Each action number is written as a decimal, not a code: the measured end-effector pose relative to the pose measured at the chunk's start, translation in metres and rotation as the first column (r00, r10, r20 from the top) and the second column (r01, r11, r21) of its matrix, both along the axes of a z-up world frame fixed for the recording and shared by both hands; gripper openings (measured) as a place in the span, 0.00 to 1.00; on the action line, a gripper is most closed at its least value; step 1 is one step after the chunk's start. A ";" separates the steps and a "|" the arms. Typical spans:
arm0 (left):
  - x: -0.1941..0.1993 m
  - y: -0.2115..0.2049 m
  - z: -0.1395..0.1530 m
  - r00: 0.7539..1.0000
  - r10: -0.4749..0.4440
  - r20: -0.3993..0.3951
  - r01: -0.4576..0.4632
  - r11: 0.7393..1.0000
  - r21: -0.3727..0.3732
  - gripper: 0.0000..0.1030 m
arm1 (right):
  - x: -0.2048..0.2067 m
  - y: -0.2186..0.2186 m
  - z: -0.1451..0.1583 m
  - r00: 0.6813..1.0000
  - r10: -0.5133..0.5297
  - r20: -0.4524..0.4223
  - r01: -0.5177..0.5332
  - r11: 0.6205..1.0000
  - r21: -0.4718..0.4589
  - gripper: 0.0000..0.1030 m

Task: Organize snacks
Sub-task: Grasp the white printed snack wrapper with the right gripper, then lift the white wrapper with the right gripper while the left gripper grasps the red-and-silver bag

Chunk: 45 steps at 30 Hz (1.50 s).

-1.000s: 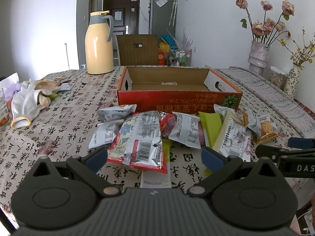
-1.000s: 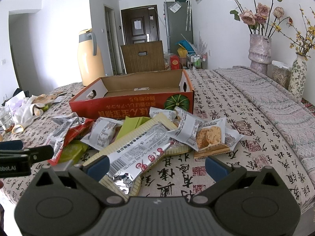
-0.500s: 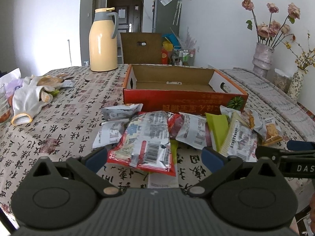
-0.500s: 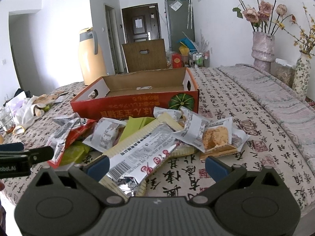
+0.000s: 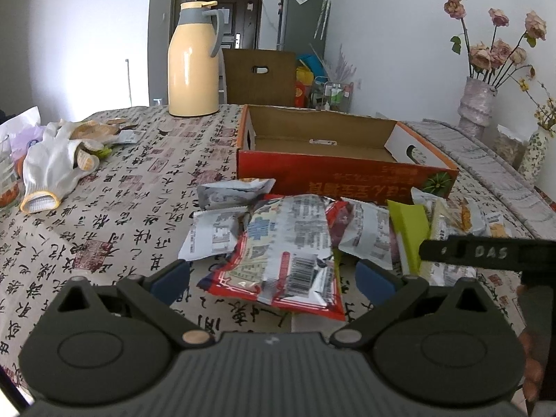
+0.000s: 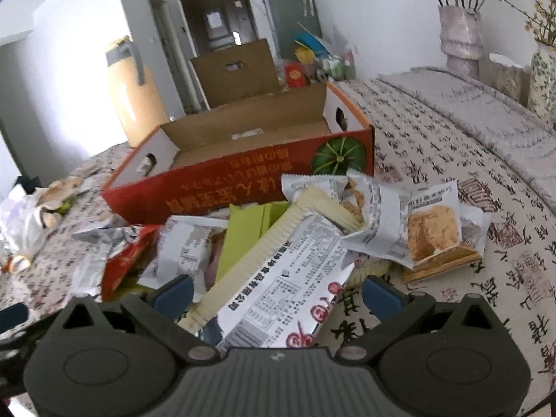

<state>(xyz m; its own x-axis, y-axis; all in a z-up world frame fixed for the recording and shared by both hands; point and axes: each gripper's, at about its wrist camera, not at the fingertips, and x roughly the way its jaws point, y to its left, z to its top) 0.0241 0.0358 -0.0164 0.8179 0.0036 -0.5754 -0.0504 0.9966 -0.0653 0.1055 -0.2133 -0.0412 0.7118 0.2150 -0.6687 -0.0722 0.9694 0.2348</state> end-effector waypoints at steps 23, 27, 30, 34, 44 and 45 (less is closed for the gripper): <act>-0.007 0.003 0.003 1.000 0.019 -0.015 -0.019 1.000 -0.022 1.00 | -0.019 -0.022 -0.022 0.996 0.088 -0.003 -0.087 0.983 0.161 0.54; -0.009 -0.001 0.004 1.000 0.019 -0.015 -0.019 1.000 -0.023 1.00 | -0.023 -0.028 -0.023 0.995 0.104 0.005 -0.103 0.976 0.193 0.47; -0.010 -0.004 0.004 1.000 0.015 -0.016 -0.015 1.000 -0.016 1.00 | -0.029 -0.032 -0.023 0.993 0.119 0.024 -0.122 0.971 0.207 0.37; -0.009 -0.007 0.004 1.000 0.017 -0.022 -0.017 1.000 -0.010 1.00 | -0.038 -0.030 -0.018 0.987 0.141 0.077 -0.151 0.975 0.162 0.34; -0.008 -0.013 -0.003 0.997 0.012 -0.074 -0.012 1.000 -0.007 1.00 | -0.060 -0.029 0.001 0.964 0.152 0.216 -0.168 0.984 0.056 0.33; -0.007 -0.013 -0.004 0.997 0.012 -0.079 -0.012 1.000 -0.006 1.00 | -0.061 -0.030 0.002 0.962 0.153 0.224 -0.169 0.984 0.052 0.33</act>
